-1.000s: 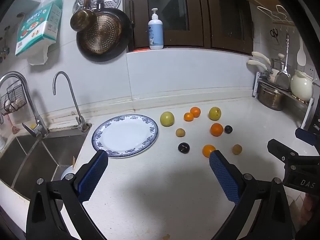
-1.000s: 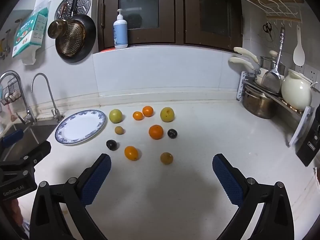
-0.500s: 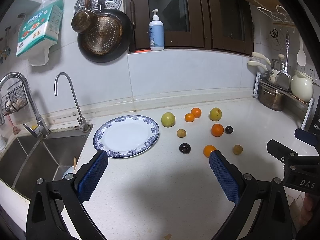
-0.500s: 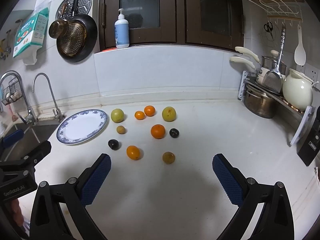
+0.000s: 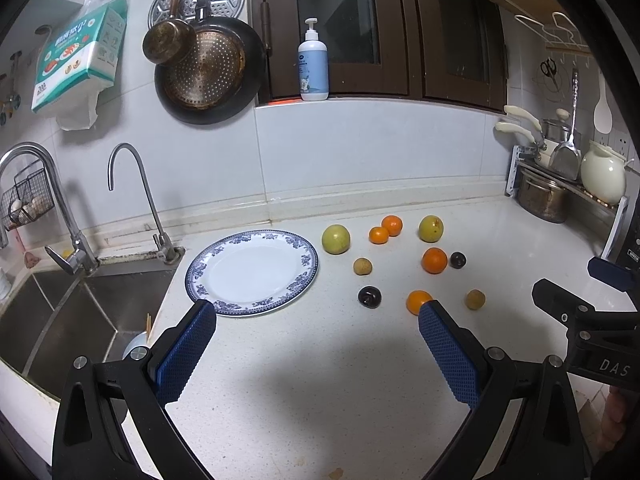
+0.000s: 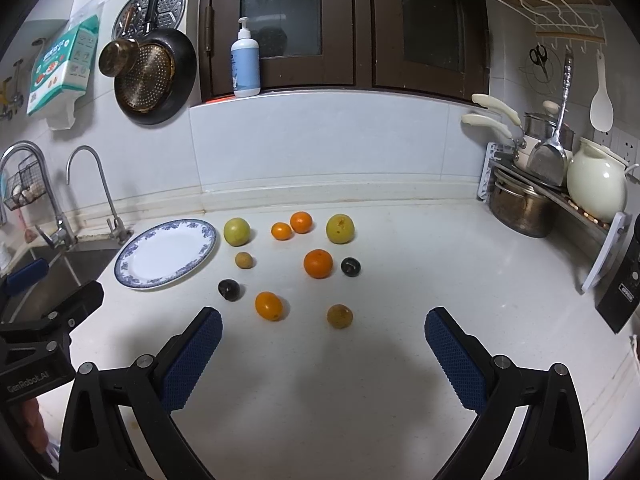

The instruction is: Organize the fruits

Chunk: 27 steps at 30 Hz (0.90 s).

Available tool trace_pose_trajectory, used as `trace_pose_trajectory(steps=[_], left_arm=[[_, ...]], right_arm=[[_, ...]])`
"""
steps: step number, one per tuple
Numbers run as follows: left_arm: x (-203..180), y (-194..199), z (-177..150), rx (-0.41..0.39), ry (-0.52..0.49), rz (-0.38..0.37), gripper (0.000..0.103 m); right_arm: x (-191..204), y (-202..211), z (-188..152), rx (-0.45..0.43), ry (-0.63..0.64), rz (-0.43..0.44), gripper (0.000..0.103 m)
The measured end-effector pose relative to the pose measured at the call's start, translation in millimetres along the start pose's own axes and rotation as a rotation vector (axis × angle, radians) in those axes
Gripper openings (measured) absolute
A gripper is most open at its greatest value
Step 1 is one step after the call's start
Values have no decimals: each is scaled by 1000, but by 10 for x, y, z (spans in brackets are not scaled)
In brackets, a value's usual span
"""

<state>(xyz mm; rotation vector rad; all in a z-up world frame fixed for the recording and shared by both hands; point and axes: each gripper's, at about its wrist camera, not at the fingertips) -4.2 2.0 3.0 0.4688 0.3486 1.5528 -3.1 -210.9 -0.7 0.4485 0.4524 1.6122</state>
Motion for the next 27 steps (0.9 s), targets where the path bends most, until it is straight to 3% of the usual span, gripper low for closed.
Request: trace_pose_trajectory(steps=[27], left_arm=[[-33, -65, 18, 6, -2, -17, 103]], right_arm=[[42, -41, 21, 8, 1, 4, 102]])
Point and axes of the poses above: each gripper's, at about its wrist camera, not at the fingertips, and y roughly against the way its jaws point, x to its left, z to its top, and after that the axes turned 2 degrees about z, right-handed
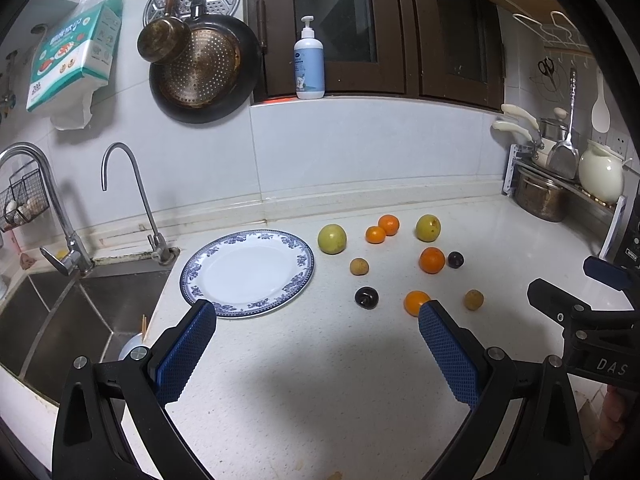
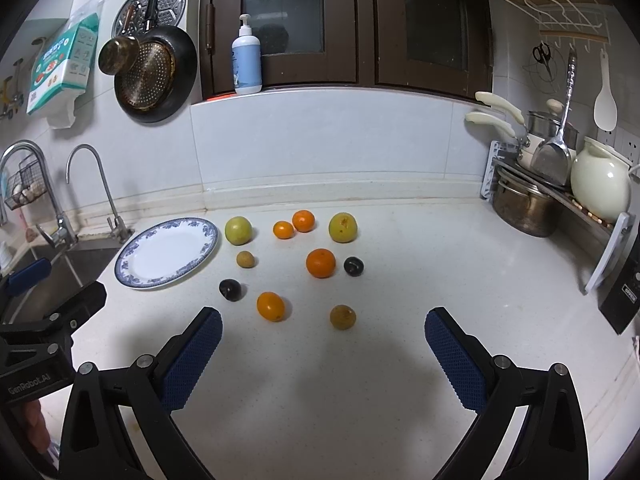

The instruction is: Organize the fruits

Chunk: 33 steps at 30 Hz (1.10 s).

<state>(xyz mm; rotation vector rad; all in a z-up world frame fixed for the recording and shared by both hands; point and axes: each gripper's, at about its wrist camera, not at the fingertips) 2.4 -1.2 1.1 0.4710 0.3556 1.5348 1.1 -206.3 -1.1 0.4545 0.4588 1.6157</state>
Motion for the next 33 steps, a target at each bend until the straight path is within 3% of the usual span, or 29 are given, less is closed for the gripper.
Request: trace_pose_trajectory(steps=[13, 21, 33], left_arm=[[-26, -79, -3, 7, -14, -34, 103], [-133, -209, 12, 6, -68, -95, 102], [-476, -631, 44, 32, -222, -254, 81]], right_arm=[[-5, -65, -10, 8, -2, 2, 102], [-76, -191, -15, 30, 5, 3, 102], [-219, -522, -41, 81, 57, 1, 101]])
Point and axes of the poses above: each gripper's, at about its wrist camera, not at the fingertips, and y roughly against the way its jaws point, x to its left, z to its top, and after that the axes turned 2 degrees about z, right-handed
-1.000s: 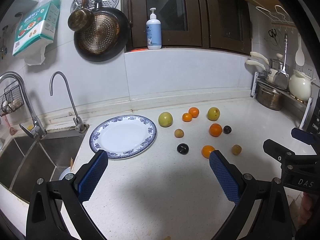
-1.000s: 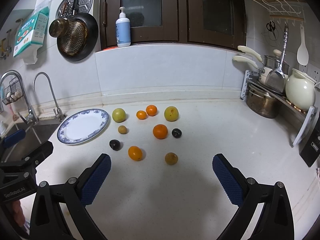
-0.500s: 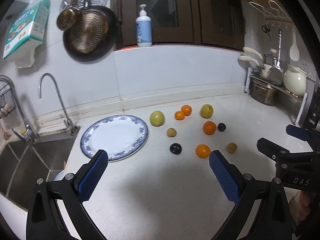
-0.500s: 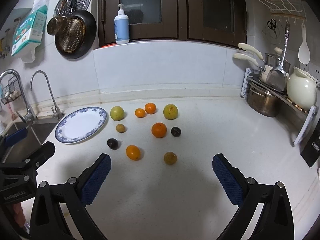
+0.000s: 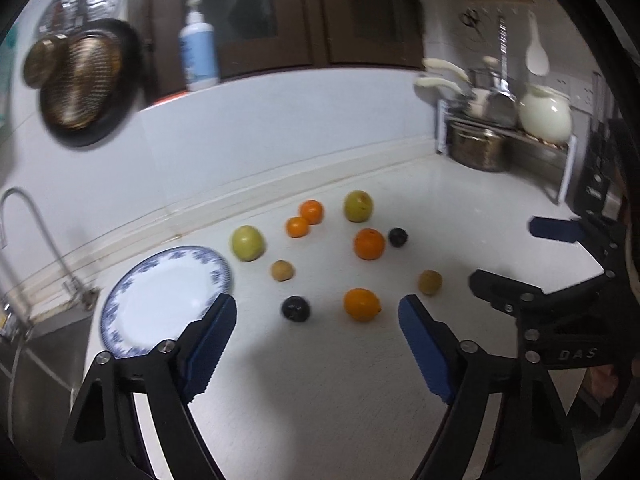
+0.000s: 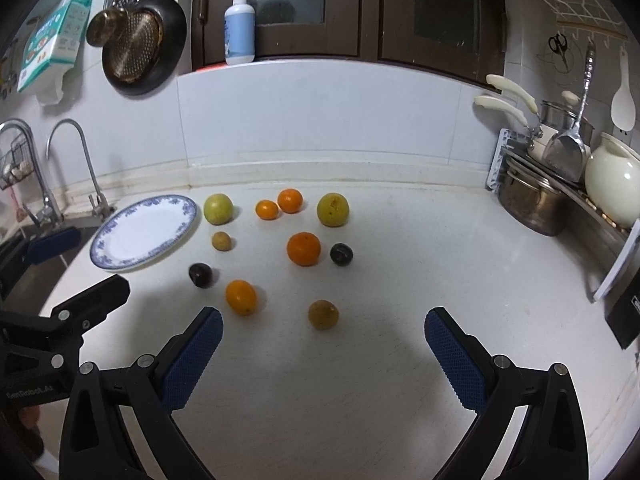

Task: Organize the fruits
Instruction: 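Grasp an orange with the left tool while the right tool grasps a brown speckled fruit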

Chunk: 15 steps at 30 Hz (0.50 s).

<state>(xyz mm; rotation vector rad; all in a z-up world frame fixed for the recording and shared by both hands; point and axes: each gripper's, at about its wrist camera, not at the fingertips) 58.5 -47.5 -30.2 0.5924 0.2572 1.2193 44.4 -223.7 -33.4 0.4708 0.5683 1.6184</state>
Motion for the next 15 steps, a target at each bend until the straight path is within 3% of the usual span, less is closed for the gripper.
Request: trace_pose_trajectory(steps=[7, 15], left_arm=[[-120, -373, 17, 42, -95, -109, 71], [-191, -805, -5, 126, -135, -204, 63]], right_arm=[[-101, -283, -6, 66, 26, 46, 90], [-152, -627, -81, 154, 43, 103, 74]])
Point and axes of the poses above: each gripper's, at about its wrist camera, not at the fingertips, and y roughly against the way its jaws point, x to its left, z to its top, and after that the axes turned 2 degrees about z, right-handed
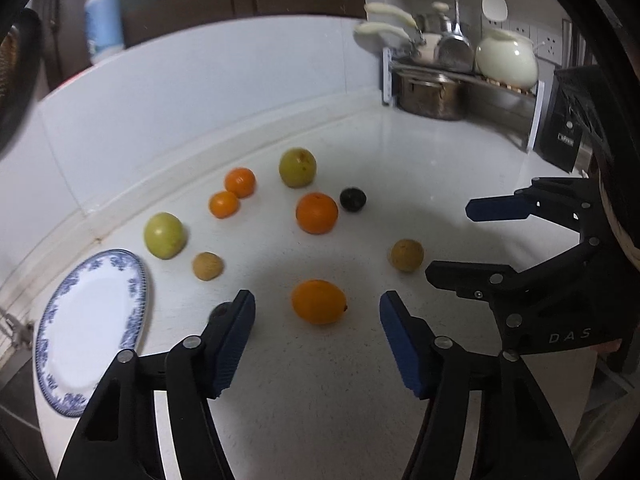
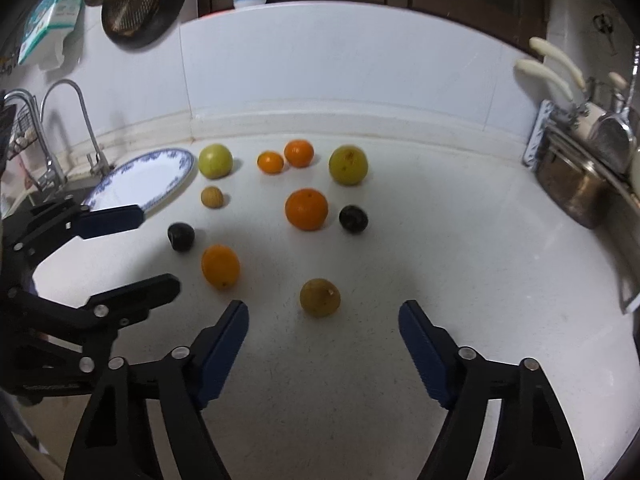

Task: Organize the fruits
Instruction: 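Grasp an orange with the left tool while the right tool grasps a brown speckled fruit, then carry both fruits onto the blue-and-white plate and open both tools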

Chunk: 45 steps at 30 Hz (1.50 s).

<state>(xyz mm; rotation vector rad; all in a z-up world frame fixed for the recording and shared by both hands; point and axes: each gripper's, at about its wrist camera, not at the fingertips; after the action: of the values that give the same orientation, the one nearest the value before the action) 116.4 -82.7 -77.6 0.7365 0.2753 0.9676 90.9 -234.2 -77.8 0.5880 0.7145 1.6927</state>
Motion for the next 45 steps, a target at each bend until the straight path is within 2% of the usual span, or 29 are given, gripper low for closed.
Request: trace_pose_trajectory(steps=[9, 16, 20, 24, 29, 37, 45], left_arm=[[41, -293, 42, 62, 1, -46, 58], [67, -446, 50, 113, 26, -72, 47], [58, -483, 58, 121, 35, -80, 45], [68, -513, 57, 131, 48, -77, 38], [67, -513, 54, 135, 69, -75, 37], [93, -362, 59, 119, 112, -62, 37], [178, -64, 53, 86, 170, -14, 37]], right_arm=[[-101, -297, 35, 62, -38, 71, 62], [-145, -434, 48, 92, -48, 88, 52], [-151, -466, 57, 98, -55, 102, 45], [-157, -497, 65, 105, -56, 112, 40], [-170, -531, 66, 112, -66, 116, 31], [-130, -452, 100, 91, -71, 133, 31], [-5, -258, 196, 46, -56, 144, 31]])
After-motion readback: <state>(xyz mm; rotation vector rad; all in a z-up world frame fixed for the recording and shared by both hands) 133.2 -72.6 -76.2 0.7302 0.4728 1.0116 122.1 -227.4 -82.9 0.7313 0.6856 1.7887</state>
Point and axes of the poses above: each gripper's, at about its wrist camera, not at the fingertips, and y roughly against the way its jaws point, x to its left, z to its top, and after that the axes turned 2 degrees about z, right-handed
